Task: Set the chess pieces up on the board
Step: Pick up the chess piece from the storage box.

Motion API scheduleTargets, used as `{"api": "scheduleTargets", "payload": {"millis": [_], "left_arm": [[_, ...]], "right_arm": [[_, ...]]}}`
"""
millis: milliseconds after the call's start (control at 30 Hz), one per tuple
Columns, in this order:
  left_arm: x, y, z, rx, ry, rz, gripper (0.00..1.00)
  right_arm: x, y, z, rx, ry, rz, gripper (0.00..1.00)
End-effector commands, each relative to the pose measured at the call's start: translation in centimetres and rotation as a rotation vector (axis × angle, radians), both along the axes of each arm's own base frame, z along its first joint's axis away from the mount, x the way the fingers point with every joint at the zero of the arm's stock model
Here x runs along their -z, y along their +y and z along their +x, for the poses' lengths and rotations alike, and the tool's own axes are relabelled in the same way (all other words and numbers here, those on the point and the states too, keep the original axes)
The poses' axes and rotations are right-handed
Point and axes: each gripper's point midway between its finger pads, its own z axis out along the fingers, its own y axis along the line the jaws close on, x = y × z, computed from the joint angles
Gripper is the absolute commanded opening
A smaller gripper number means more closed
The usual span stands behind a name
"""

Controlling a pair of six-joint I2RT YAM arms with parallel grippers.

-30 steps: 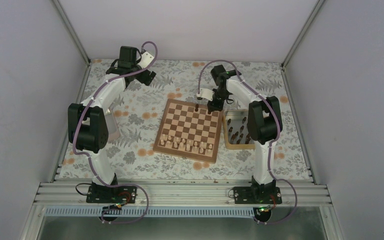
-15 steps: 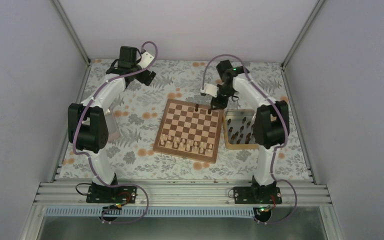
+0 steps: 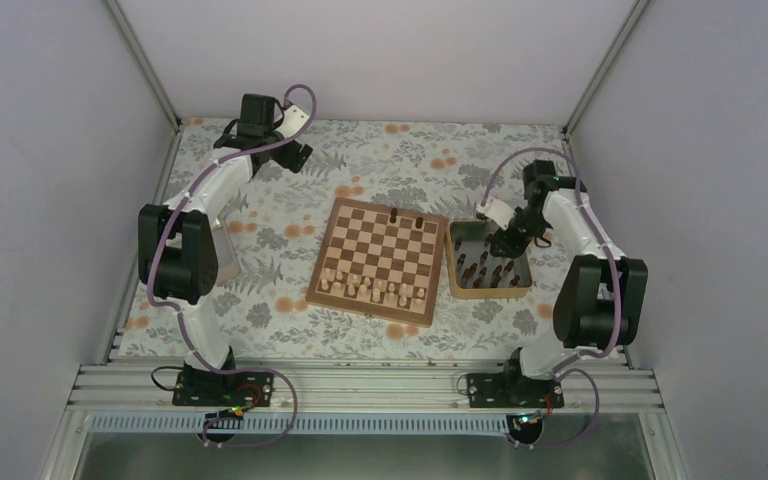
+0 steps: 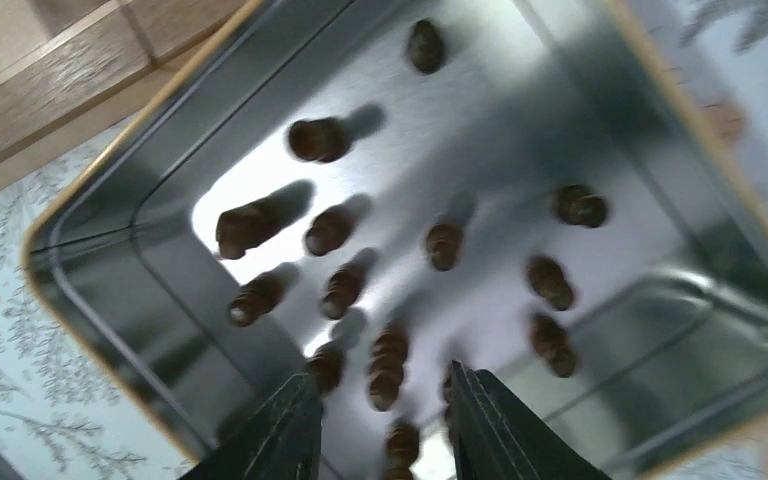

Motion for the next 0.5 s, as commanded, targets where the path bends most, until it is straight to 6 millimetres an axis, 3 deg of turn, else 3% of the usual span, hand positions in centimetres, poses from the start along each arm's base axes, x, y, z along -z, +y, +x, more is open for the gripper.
{"api": "scheduleTargets", "payload": {"millis": [0, 167, 467], "left_arm": [[0.2, -0.5, 0.2, 0.017, 0.007, -0.004, 1.0], [0.1, -0.6, 0.1, 0.017, 0.008, -0.008, 1.0], [0.3, -0.6, 0.2, 0.017, 0.01, -0.006, 1.0]], "right_arm": [[1.1, 1.0, -1.6, -0.008, 0.0, 0.029, 0.36], [3.3, 0.8, -2.7, 0.012, 0.016, 0.017, 0.36], [2.8, 4.2, -3.0, -0.085, 0.011, 0.07, 0.36]]}}
